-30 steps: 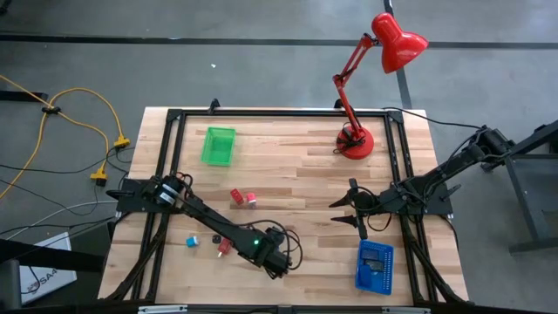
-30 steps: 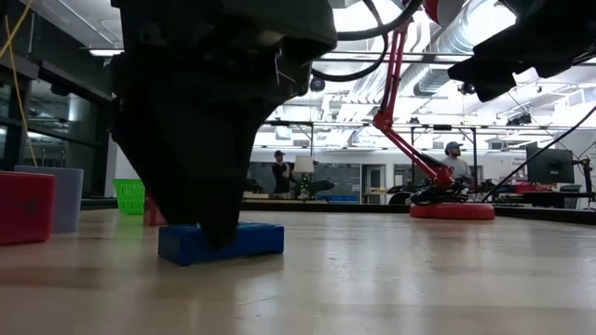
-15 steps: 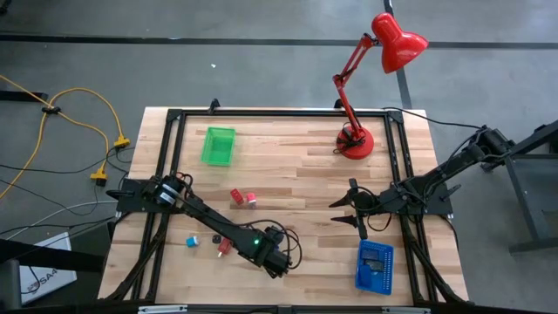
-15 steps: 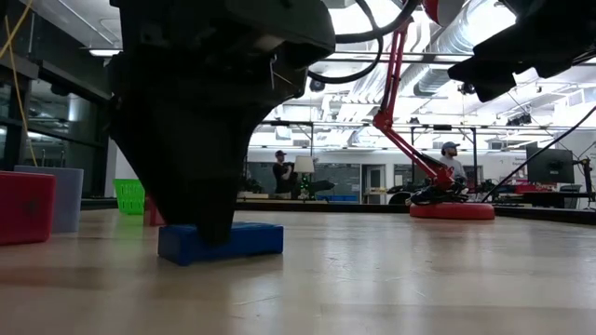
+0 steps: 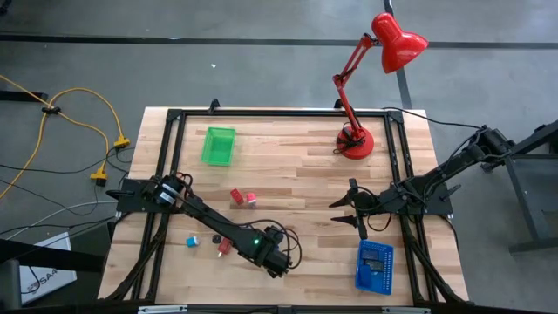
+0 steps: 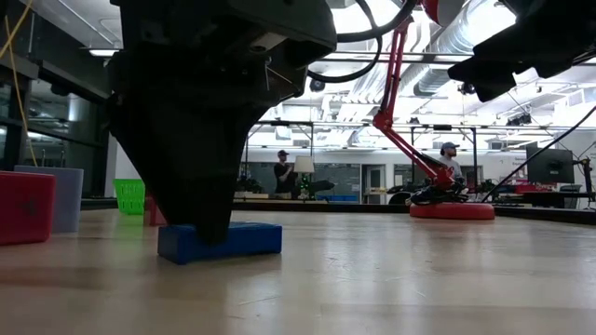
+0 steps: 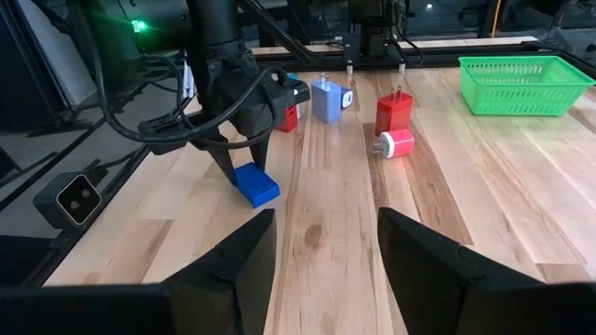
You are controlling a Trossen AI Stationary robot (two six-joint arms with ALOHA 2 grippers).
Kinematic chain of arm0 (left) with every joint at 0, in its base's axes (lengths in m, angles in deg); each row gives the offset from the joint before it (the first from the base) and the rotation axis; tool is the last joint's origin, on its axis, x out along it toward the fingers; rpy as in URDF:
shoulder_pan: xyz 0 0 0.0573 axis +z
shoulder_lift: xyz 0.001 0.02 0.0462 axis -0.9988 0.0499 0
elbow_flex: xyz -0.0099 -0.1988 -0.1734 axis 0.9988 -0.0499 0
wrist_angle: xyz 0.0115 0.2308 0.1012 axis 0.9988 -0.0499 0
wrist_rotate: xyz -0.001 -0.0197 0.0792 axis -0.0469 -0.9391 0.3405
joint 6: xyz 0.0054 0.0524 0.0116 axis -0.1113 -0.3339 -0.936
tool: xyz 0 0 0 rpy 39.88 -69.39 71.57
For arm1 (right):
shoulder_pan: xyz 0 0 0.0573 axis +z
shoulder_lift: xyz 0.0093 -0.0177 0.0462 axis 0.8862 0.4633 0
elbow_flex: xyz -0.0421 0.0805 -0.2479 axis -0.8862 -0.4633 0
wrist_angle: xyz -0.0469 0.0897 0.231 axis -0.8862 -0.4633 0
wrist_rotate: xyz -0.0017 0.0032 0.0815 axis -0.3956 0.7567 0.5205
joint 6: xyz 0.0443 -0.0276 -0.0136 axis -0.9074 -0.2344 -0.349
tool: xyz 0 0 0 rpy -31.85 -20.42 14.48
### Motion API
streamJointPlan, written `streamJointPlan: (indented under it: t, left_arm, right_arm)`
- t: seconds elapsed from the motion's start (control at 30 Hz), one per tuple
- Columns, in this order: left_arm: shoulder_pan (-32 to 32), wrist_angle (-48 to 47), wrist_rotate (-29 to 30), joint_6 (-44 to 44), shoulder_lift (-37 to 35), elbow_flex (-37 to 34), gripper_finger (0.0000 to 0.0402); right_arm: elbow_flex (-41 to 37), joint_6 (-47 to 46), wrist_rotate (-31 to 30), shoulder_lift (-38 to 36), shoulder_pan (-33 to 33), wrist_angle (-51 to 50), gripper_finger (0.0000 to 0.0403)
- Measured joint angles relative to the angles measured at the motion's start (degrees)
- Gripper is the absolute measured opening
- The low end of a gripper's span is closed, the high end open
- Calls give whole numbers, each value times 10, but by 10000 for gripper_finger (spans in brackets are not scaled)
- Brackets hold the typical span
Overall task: Pick & Place Office items
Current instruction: Put the blue digital timer into the blue bin
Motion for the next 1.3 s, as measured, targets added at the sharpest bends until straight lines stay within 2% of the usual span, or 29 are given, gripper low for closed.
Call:
streamJointPlan:
  t: [0.23,0.5,0.67,0.97,1.3]
  left_arm:
    - [0,12,28,-19,-4,0,149]
    - [2,43,114,-85,-40,0,149]
    - [9,85,169,-167,-60,0,149]
    - [54,155,180,-309,-73,0,149]
    - [72,164,164,-372,-73,0,149]
  right_arm:
    - [0,0,0,0,0,0,176]
    - [0,0,0,0,0,-1,176]
    - [0,0,0,0,0,-1,176]
    - [0,0,0,0,0,0,176]
    - [0,0,0,0,0,0,176]
